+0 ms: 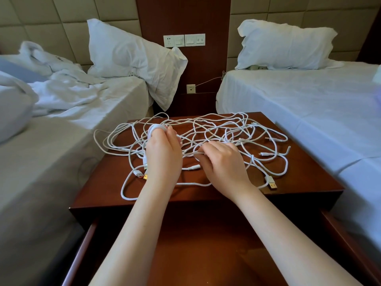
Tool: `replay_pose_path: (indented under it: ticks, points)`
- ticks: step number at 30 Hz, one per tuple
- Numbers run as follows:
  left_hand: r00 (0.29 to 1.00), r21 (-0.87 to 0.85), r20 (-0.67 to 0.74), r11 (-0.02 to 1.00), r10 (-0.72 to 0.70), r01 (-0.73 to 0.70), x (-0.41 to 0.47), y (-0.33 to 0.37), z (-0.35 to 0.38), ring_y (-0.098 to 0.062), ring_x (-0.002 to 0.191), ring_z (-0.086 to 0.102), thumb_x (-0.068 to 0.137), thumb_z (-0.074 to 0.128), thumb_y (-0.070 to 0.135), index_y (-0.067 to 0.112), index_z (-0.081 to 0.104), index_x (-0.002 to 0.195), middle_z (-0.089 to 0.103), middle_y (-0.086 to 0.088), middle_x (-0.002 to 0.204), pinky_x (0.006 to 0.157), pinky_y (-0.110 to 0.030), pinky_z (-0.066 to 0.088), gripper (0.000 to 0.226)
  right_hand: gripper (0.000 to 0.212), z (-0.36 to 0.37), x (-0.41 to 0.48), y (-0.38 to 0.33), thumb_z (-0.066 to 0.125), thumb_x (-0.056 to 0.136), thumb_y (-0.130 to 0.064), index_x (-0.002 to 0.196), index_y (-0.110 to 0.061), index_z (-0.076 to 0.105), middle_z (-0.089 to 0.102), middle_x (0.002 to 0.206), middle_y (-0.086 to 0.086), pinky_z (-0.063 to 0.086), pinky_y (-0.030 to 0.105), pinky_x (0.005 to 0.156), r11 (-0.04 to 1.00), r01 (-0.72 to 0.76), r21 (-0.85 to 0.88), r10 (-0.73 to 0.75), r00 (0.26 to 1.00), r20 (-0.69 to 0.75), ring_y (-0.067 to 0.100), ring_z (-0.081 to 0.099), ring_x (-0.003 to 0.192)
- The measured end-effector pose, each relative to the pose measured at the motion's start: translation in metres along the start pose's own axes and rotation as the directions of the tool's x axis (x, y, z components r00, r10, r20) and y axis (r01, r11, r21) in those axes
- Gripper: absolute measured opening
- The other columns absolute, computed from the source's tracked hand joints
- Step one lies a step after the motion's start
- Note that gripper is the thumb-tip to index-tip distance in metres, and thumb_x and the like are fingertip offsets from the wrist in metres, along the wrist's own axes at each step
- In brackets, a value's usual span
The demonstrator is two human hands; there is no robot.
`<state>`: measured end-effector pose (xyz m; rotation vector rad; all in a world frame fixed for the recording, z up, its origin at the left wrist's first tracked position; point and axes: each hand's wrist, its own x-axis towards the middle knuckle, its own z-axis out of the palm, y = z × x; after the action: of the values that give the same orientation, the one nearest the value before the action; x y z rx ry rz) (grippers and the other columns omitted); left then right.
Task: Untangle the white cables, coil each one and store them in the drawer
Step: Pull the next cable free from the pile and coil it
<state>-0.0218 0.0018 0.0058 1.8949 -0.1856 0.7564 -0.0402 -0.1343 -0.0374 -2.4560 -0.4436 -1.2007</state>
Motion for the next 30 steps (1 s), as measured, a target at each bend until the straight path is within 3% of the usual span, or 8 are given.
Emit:
replay_pose_path:
  ticks: [3,5,8,13,18,21,26,30]
  points:
    - [0.995,0.145,0.095,0.989,-0.005,-0.009,-0.001,-0.001,0.001,-0.024,0.067,0.055,0.102,0.034,0.022,0.006,0.045,0.079,0.059,-0.015,0.077,0.057,-0.024,0.038,0.030,0.024,0.001,0.001,0.001,0.048,0.097,-0.026,0.088,-0.012,0.065,0.064,0.082,-0.002,0.043,0.033,0.069,0.999,0.015,-0.036,-0.017,0.998,-0.056,0.019,0.060,0.077]
    - [0.990,0.232,0.143,0.972,-0.004,-0.030,-0.002,0.001,-0.001,-0.011,0.061,0.043,0.103,0.033,0.022,0.007,0.043,0.081,0.048,-0.003,0.071,0.052,-0.015,0.034,0.028,0.021,0.001,0.000,0.001,0.050,0.097,-0.024,0.090,-0.013,0.066,0.064,0.083,-0.001,0.042,0.032,0.069,0.997,0.049,-0.063,-0.054,0.996,-0.072,0.019,0.060,0.078]
    - [0.979,0.310,0.201,0.949,-0.008,-0.056,0.000,0.000,-0.006,-0.007,0.058,0.036,0.103,0.032,0.021,0.011,0.038,0.075,0.038,0.005,0.068,0.052,-0.009,0.033,0.030,0.020,-0.002,0.001,0.003,0.052,0.095,-0.022,0.091,-0.011,0.068,0.063,0.081,0.000,0.039,0.026,0.069,0.998,0.018,-0.052,-0.026,0.988,-0.154,0.018,0.059,0.075]
    - [0.927,0.290,0.355,0.957,-0.124,0.017,0.004,-0.002,-0.010,-0.015,0.062,0.042,0.102,0.034,0.022,0.014,0.035,0.063,0.043,0.001,0.063,0.063,-0.028,0.039,0.040,0.023,-0.004,0.001,0.004,0.053,0.095,-0.023,0.094,-0.009,0.071,0.066,0.080,0.003,0.043,0.029,0.068,0.997,0.006,-0.079,-0.024,0.973,-0.227,0.020,0.061,0.075]
    - [0.845,0.188,0.518,0.981,-0.133,0.039,-0.002,0.006,-0.006,-0.014,0.056,0.042,0.102,0.034,0.033,0.008,0.049,0.067,0.046,-0.002,0.060,0.055,-0.029,0.033,0.045,0.018,-0.005,0.001,0.007,0.057,0.096,-0.020,0.096,-0.009,0.071,0.066,0.081,0.003,0.046,0.036,0.065,0.997,-0.024,-0.079,0.002,0.964,-0.267,0.023,0.056,0.075]
    - [0.720,0.083,0.671,0.982,-0.179,0.168,-0.003,0.013,-0.011,-0.007,0.044,0.038,0.101,0.037,0.038,0.011,0.052,0.065,0.042,0.006,0.048,0.051,-0.023,0.032,0.047,0.021,-0.007,0.001,0.006,0.054,0.097,-0.023,0.100,-0.010,0.071,0.068,0.084,0.002,0.050,0.038,0.065,0.999,-0.053,-0.003,0.050,0.968,-0.245,0.021,0.062,0.075]
    - [0.414,0.031,0.890,0.931,-0.191,0.364,-0.003,0.018,-0.022,-0.013,0.044,0.021,0.090,0.041,0.011,0.014,0.040,0.057,0.028,0.001,0.047,0.043,-0.023,0.017,0.033,0.028,-0.008,0.000,0.006,0.048,0.098,-0.029,0.101,-0.011,0.069,0.070,0.089,-0.002,0.054,0.034,0.061,0.982,-0.104,0.160,0.136,0.970,-0.203,0.015,0.065,0.078]
    - [0.330,-0.118,0.944,0.908,-0.023,0.402,-0.001,0.017,-0.025,-0.013,0.044,0.021,0.093,0.039,0.016,0.020,0.043,0.049,0.027,0.001,0.048,0.045,-0.024,0.017,0.045,0.029,-0.010,0.000,0.007,0.047,0.098,-0.032,0.103,-0.015,0.069,0.069,0.091,-0.005,0.044,0.009,0.069,0.965,-0.149,0.215,0.176,0.978,-0.112,0.005,0.061,0.082]
